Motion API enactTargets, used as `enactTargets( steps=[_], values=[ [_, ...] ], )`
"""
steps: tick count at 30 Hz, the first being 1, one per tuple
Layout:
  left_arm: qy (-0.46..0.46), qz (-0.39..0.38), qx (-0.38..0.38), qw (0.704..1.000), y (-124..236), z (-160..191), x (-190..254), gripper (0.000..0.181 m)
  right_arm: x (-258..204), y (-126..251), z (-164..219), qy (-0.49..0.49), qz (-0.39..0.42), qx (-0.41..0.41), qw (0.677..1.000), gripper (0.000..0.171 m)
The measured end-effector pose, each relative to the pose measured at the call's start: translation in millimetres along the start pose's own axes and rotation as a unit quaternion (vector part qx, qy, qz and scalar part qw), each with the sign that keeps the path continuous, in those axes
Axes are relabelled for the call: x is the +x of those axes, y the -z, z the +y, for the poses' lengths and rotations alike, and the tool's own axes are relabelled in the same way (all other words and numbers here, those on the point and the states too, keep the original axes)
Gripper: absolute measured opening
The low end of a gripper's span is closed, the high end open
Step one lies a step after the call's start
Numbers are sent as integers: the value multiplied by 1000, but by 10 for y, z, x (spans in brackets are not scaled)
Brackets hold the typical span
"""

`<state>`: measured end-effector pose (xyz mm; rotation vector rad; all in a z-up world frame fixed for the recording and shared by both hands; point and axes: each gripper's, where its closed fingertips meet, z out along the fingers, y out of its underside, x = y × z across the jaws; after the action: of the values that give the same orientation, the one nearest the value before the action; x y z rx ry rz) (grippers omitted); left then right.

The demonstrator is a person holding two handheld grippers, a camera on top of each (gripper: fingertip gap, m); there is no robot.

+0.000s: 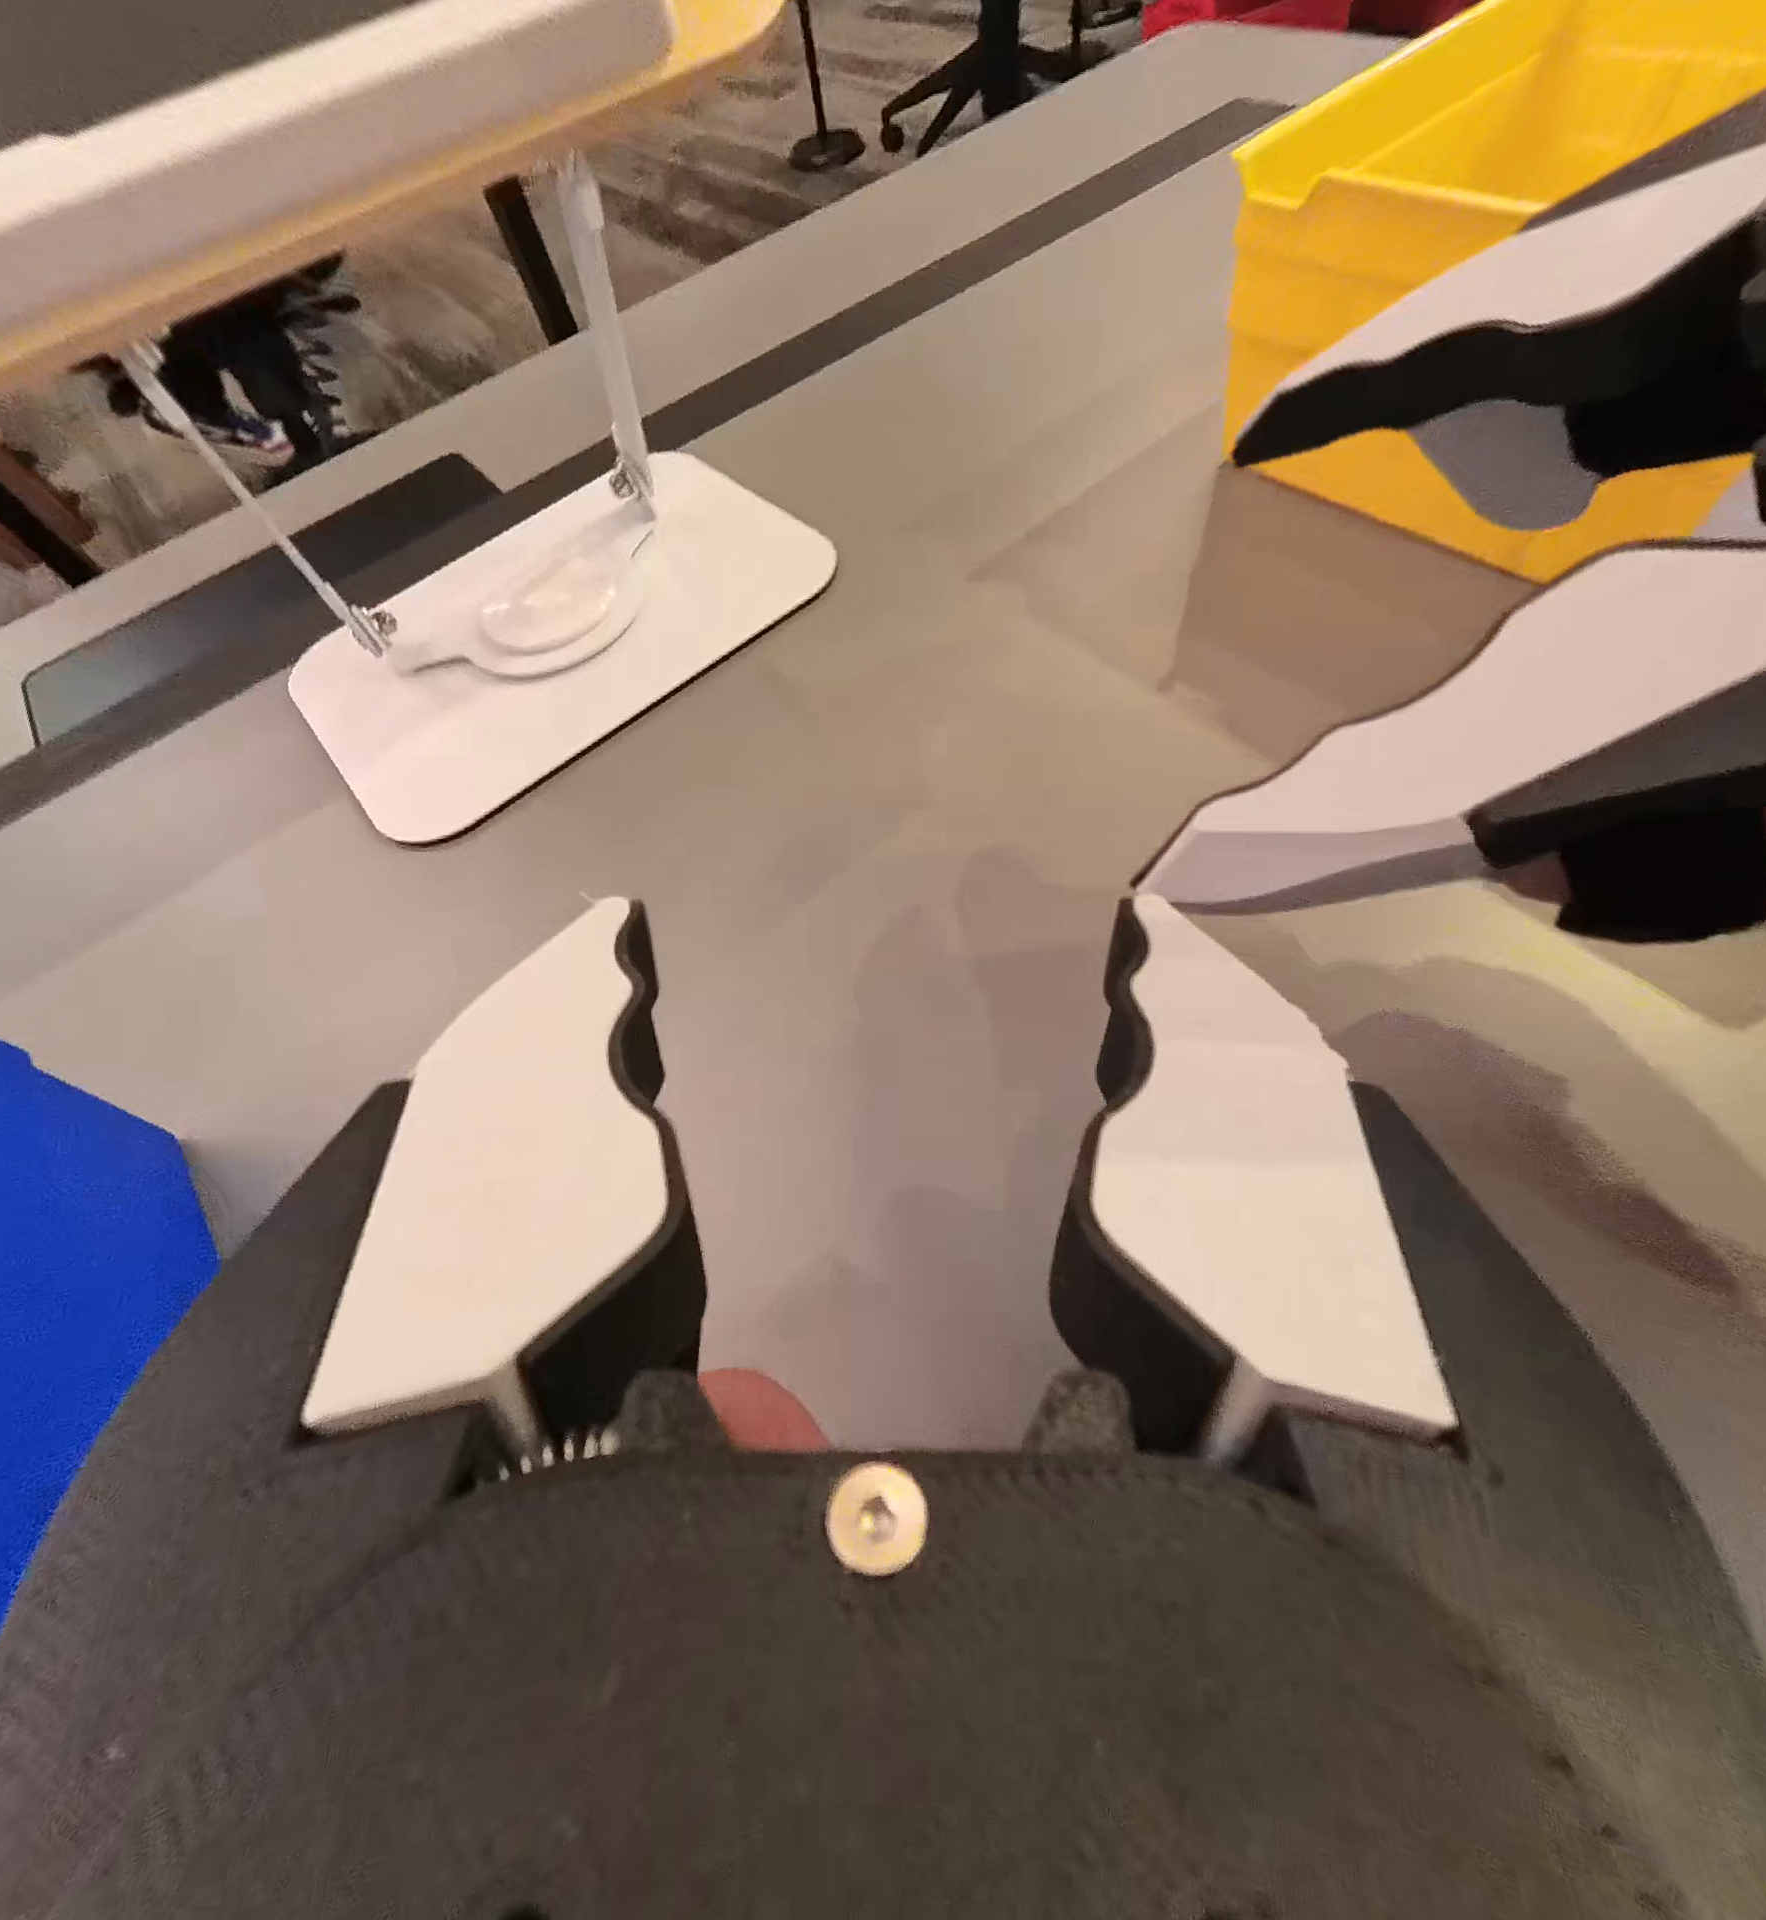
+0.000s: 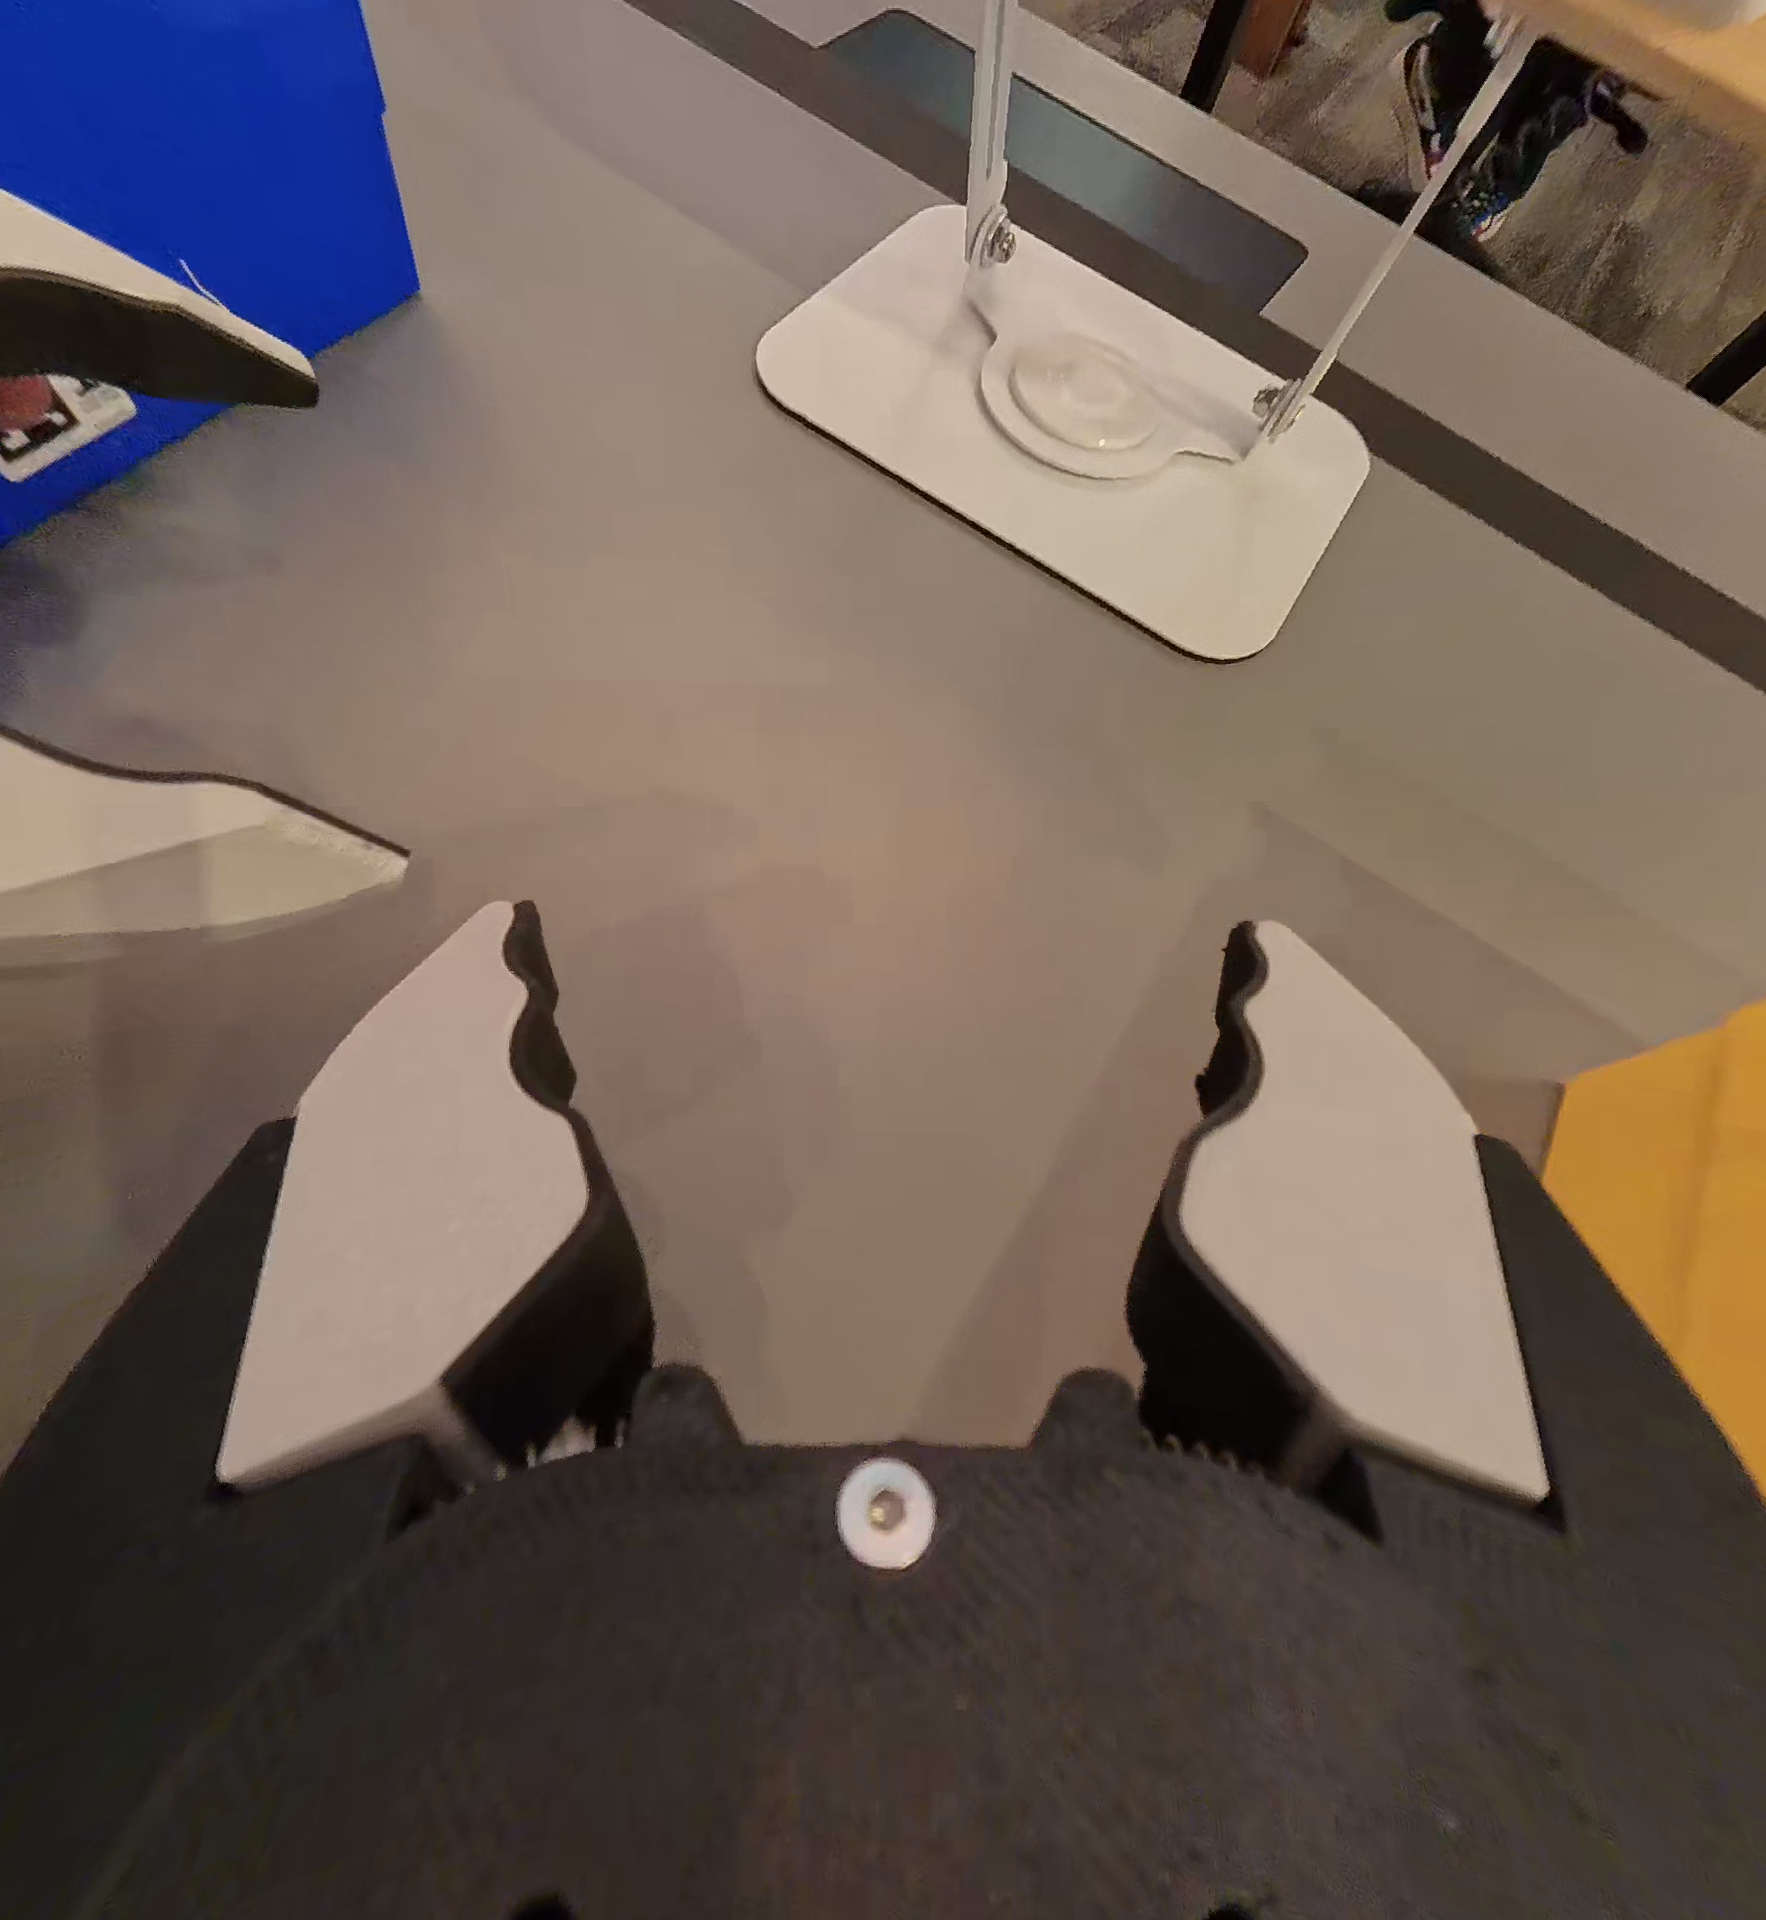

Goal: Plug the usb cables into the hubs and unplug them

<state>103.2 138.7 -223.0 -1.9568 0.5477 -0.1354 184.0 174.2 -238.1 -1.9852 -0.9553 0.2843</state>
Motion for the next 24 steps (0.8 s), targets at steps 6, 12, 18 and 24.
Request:
enactTargets(
  steps=[6,12,18,24],
  values=[
    [12,-5,-32,999,-235,206,-41,84,103,-287,350,-13,-1,-40,999,123],
    [37,-5,-77,996,-355,494,-127,87,40,-480,515,-39,-42,-60,997,127],
    [26,7,-126,992,-455,718,-55,95,-51,-581,656,-29,-60,-94,993,135],
    [42,28,-181,982,-471,895,-47,96,-104,-591,702,-27,-73,-109,991,134]
  ],
)
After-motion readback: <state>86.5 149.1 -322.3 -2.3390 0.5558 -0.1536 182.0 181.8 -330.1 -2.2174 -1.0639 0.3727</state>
